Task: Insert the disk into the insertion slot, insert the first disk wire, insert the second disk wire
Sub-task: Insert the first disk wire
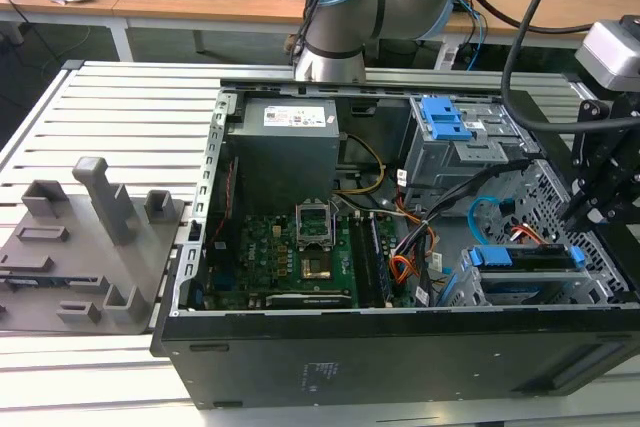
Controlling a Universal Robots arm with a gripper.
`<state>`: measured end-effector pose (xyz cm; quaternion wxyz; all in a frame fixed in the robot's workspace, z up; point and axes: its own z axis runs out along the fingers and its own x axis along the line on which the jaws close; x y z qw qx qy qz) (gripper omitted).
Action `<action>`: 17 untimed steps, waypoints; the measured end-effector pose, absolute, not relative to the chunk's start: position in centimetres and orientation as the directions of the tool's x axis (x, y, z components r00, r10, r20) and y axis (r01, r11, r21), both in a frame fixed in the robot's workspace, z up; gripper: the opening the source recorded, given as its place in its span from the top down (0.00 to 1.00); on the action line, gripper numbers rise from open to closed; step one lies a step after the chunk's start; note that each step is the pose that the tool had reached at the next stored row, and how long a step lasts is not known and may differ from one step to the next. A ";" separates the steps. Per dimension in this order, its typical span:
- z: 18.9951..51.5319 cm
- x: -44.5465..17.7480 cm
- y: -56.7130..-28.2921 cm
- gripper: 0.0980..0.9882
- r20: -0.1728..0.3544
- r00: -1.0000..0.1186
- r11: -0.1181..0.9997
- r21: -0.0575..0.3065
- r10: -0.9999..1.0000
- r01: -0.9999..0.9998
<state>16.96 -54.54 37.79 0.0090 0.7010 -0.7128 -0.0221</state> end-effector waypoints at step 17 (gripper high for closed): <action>36.7 14.7 -54.5 0.99 -0.018 -0.017 0.016 0.044 -1.000 -0.999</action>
